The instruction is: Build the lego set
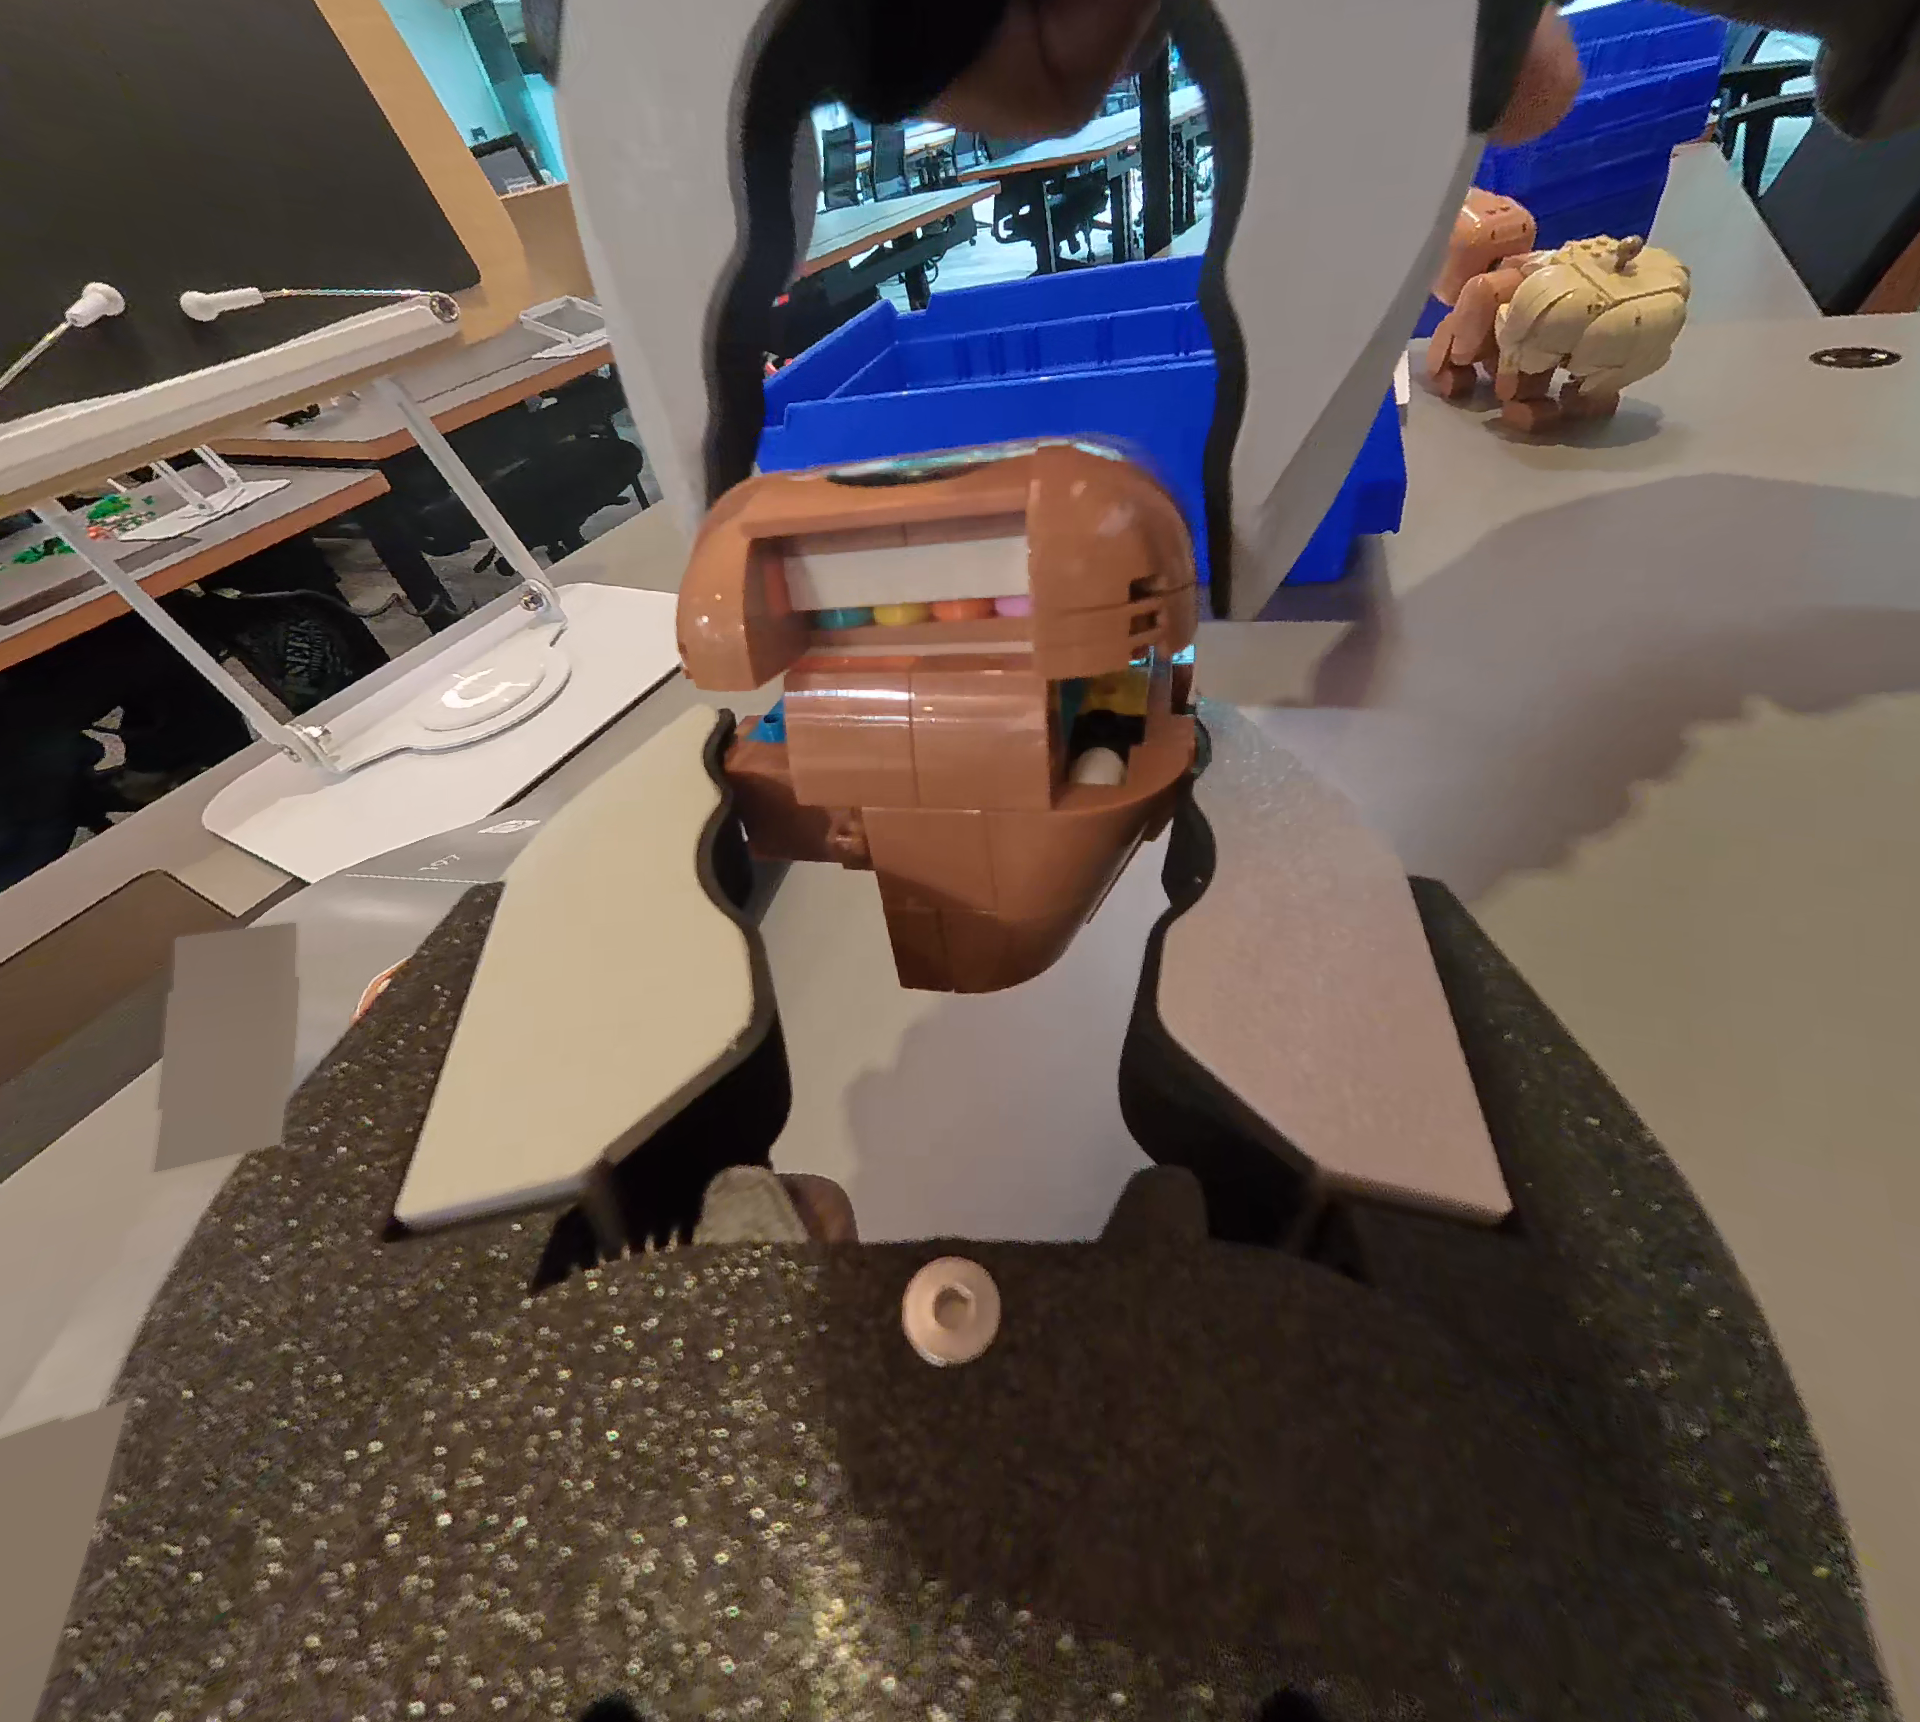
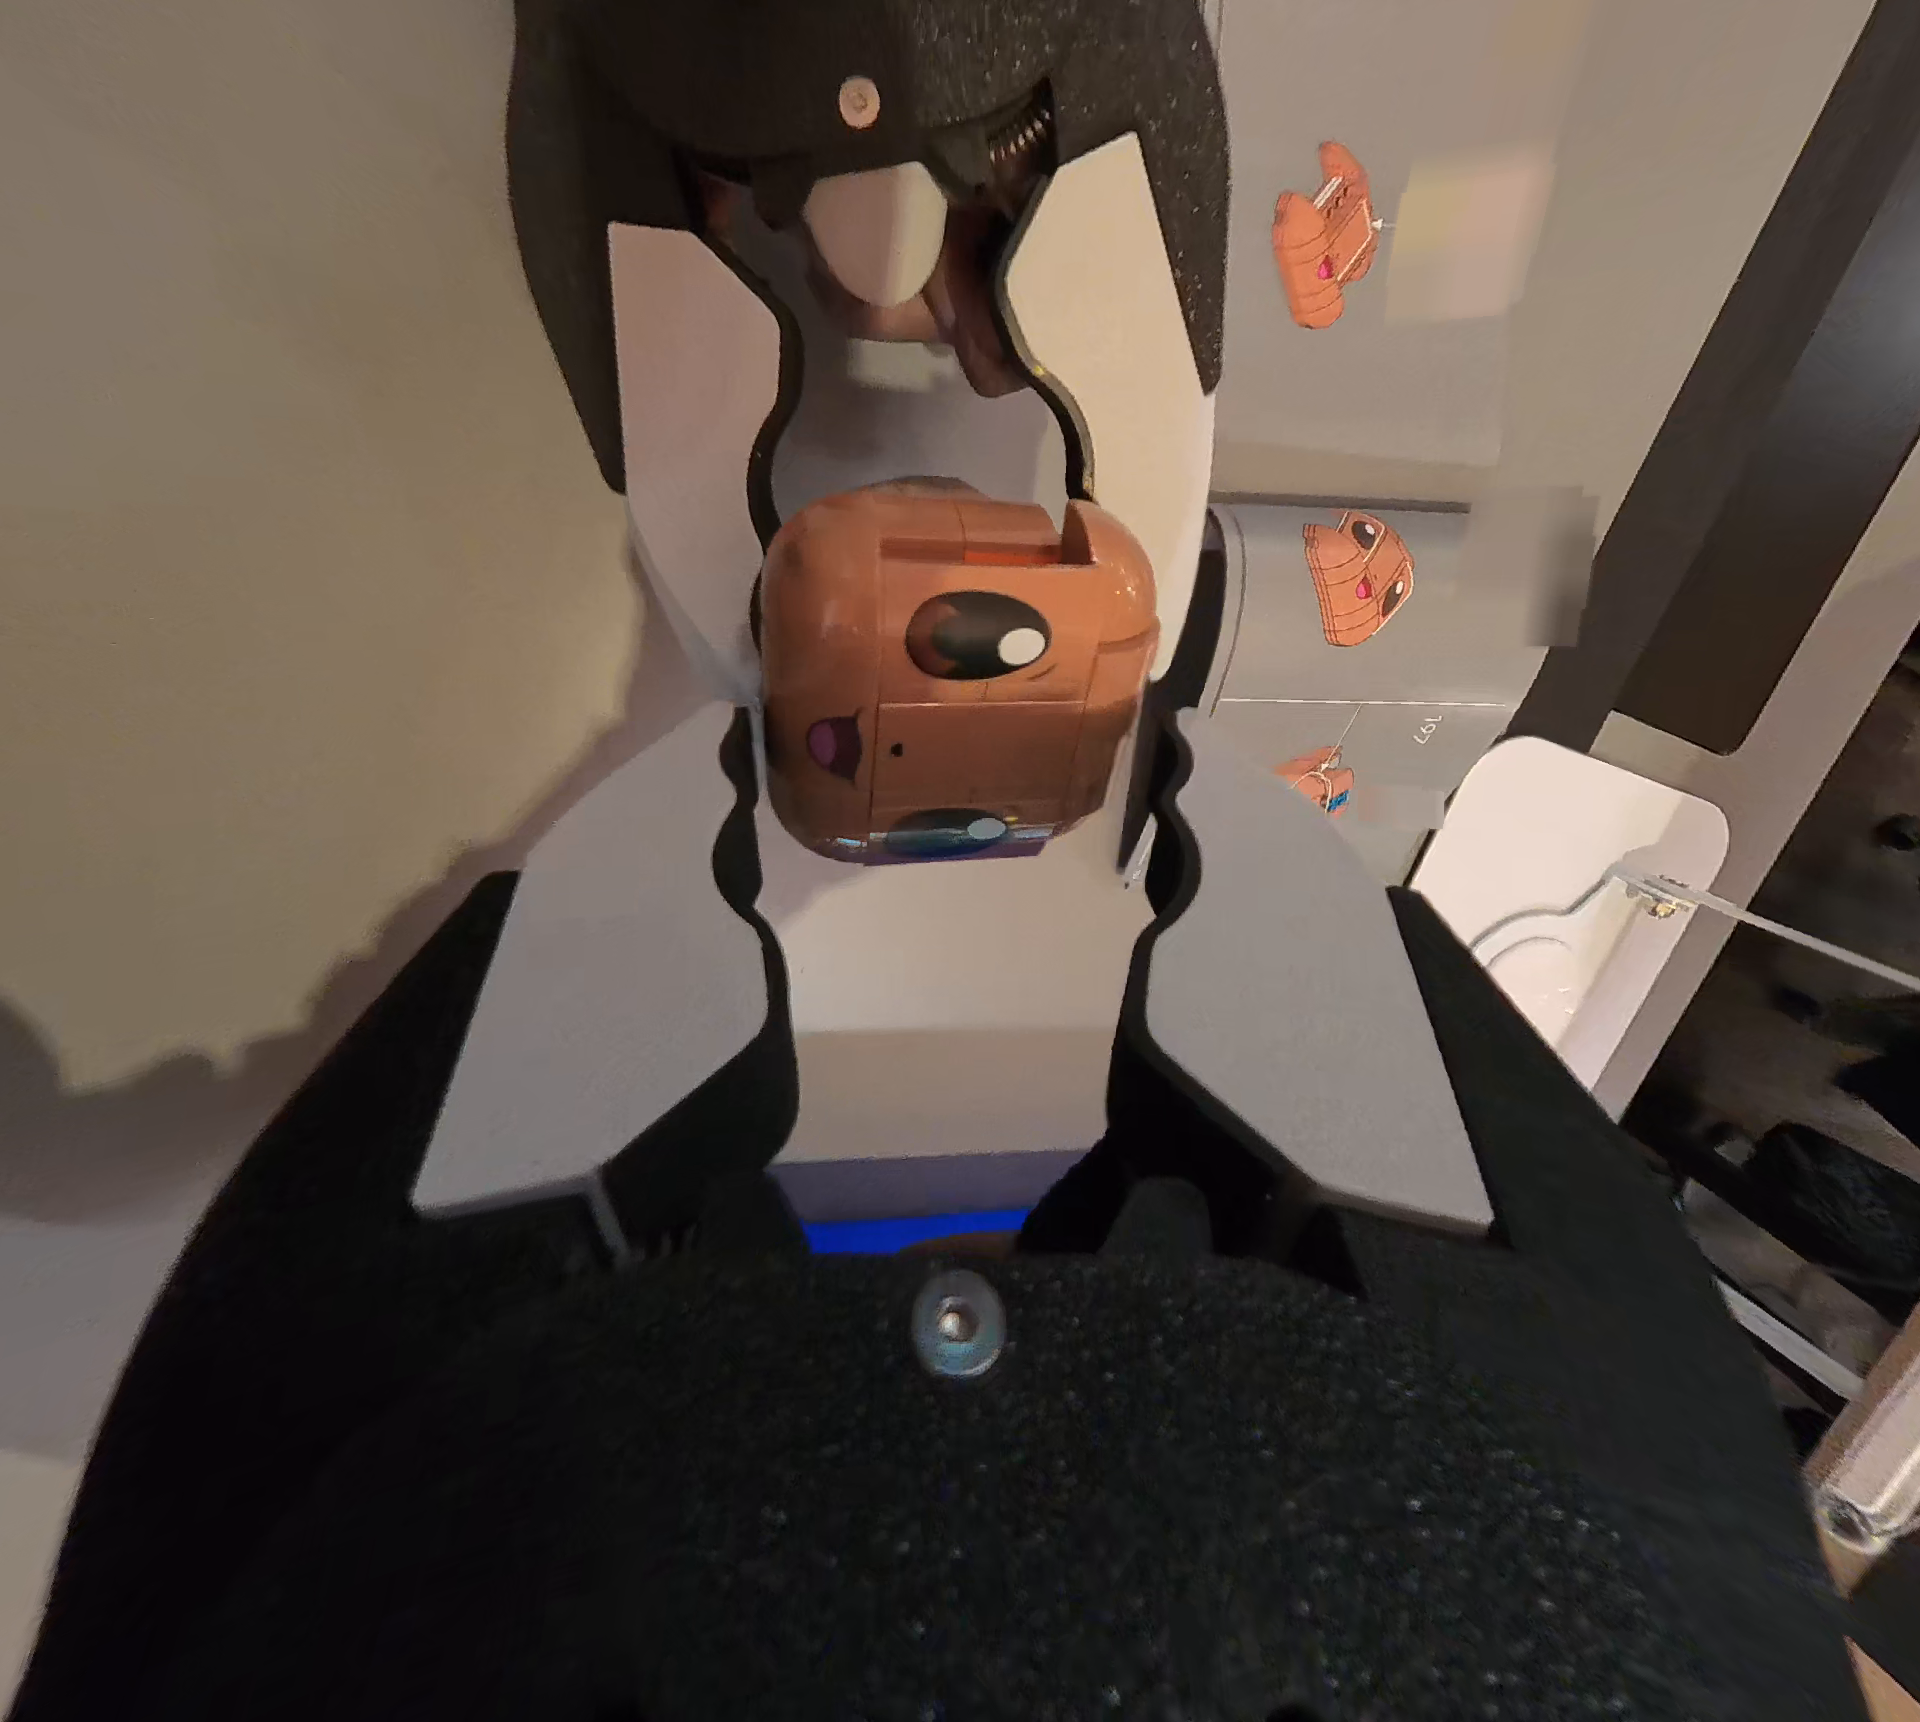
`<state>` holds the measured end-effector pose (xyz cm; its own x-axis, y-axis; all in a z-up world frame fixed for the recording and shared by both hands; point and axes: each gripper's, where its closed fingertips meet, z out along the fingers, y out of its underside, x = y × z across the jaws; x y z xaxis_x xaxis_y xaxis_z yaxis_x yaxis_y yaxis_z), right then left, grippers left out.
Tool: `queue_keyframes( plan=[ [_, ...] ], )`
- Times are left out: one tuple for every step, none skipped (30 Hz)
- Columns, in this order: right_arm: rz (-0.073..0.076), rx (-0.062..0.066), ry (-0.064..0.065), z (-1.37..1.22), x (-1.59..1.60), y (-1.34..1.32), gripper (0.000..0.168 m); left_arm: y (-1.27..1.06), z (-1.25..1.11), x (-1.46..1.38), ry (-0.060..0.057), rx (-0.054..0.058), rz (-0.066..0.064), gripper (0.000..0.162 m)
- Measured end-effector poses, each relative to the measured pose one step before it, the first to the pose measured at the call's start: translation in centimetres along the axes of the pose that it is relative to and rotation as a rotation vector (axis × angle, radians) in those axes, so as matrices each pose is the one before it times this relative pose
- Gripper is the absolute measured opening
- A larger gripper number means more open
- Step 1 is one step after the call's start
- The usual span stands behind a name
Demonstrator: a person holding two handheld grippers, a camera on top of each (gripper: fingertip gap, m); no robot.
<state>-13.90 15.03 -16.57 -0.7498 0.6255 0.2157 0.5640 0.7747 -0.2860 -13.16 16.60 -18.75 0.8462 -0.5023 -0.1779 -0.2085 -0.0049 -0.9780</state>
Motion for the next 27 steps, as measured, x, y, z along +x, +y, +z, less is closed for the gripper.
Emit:
queue_keyframes(
  plan=[
    [0.0076, 0.0183, -0.0026, -0.162, -0.018, -0.149, 0.075, 0.048, 0.047, 0.091, 0.0031, -0.002, 0.0018, 0.079],
    [0.0085, 0.0169, -0.0049, -0.108, -0.041, -0.164, 0.076, 0.04, 0.039, 0.087, 0.0029, -0.0012, 0.0016, 0.079],
    [0.0062, 0.0115, -0.0081, -0.02, -0.095, -0.107, 0.077, 0.022, 0.035, 0.081, 0.0022, -0.0017, 0.0038, 0.079],
    [0.003, 0.003, -0.0067, 0.094, -0.097, 0.005, 0.076, -0.001, 0.015, 0.078, 0.0015, -0.0007, 0.0048, 0.079],
    [-0.0009, -0.006, -0.007, 0.178, -0.135, 0.097, 0.072, -0.016, 0.007, 0.05, 0.0015, 0.0005, 0.002, 0.079],
    [-0.0049, -0.008, -0.0056, 0.185, -0.155, 0.117, 0.068, -0.014, 0.0, 0.049, 0.0025, 0.0, 0.0006, 0.079],
    [-0.0056, -0.0057, 0.006, 0.14, 0.003, 0.046, 0.068, 0.104, 0.026, 0.005, -0.0007, -0.006, 0.0032, 0.079],
    [-0.0046, -0.006, 0.0041, 0.07, 0.015, 0.052, 0.068, 0.098, 0.012, -0.035, -0.0023, -0.0028, 0.0055, 0.079],
    [-0.0007, -0.0036, 0.0011, 0.035, 0.014, 0.023, 0.068, 0.033, 0.009, 0.006, 0.001, -0.0009, -0.0012, 0.079],
    [0.0007, -0.0039, 0.0001, 0.009, 0.024, 0.021, 0.068, 0.02, 0.01, -0.034, -0.0005, -0.0003, -0.0015, 0.079],
    [-0.0012, -0.0046, 0.0018, 0.004, 0.034, 0.012, 0.068, 0.007, -0.001, -0.027, -0.0002, 0.0002, -0.0026, 0.079],
    [-0.0025, -0.0073, 0.0017, -0.019, 0.012, 0.006, 0.067, -0.012, -0.02, -0.018, 0.0, 0.0007, -0.0005, 0.079],
    [-0.0024, -0.0108, 0.0001, -0.041, -0.008, 0.037, 0.068, -0.038, 0.012, 0.004, -0.0004, 0.0001, 0.0014, 0.079],
    [-0.0023, -0.013, -0.0005, -0.039, -0.023, 0.033, 0.068, -0.029, 0.005, 0.026, -0.0002, 0.0002, -0.0002, 0.079],
    [-0.0025, -0.0139, 0.0005, -0.034, -0.007, 0.033, 0.068, -0.023, 0.005, 0.013, -0.0006, 0.0007, -0.0001, 0.079],
    [-0.003, -0.0147, 0.002, -0.005, 0.007, 0.016, 0.067, -0.004, -0.009, -0.01, -0.001, -0.0006, 0.0013, 0.079],
    [-0.0045, -0.0149, 0.0034, -0.003, 0.032, 0.032, 0.067, 0.005, -0.002, -0.039, -0.0029, -0.0015, 0.0023, 0.079],
    [-0.0039, -0.0125, 0.0027, -0.005, 0.037, -0.002, 0.068, -0.007, -0.018, -0.052, -0.0029, -0.001, 0.0021, 0.079],
    [-0.0024, -0.011, 0.0013, -0.016, 0.036, 0.004, 0.068, -0.009, -0.014, -0.041, -0.0025, 0.0001, 0.0005, 0.079],
    [-0.0003, -0.0089, -0.0005, -0.036, 0.015, 0.0, 0.067, -0.035, -0.008, -0.017, -0.0002, 0.0008, -0.0011, 0.079],
    [-0.0012, -0.007, -0.0004, -0.067, 0.016, -0.02, 0.067, -0.061, -0.014, -0.011, -0.0007, 0.0019, -0.0007, 0.079],
    [-0.0016, -0.0047, 0.0011, -0.075, 0.009, -0.015, 0.067, -0.067, -0.028, -0.021, -0.0017, 0.0024, 0.0004, 0.079],
    [-0.0022, -0.0049, 0.002, -0.079, 0.011, -0.015, 0.067, -0.04, -0.02, -0.011, -0.0014, 0.0007, 0.0015, 0.079],
    [-0.0034, -0.0046, 0.0032, -0.079, -0.003, -0.001, 0.067, -0.032, -0.016, -0.019, -0.0015, 0.0, 0.0017, 0.079],
    [-0.0046, -0.0048, 0.0035, -0.045, -0.006, 0.014, 0.067, -0.04, -0.01, -0.005, 0.0002, 0.001, -0.0003, 0.079],
    [-0.0029, -0.0058, 0.0033, -0.009, -0.021, 0.013, 0.067, -0.015, 0.006, 0.015, -0.0003, 0.0008, 0.0005, 0.079],
    [-0.0031, -0.0087, 0.0029, 0.043, -0.025, 0.049, 0.067, 0.034, 0.017, 0.021, -0.0001, -0.0018, 0.0014, 0.079]
  ],
)
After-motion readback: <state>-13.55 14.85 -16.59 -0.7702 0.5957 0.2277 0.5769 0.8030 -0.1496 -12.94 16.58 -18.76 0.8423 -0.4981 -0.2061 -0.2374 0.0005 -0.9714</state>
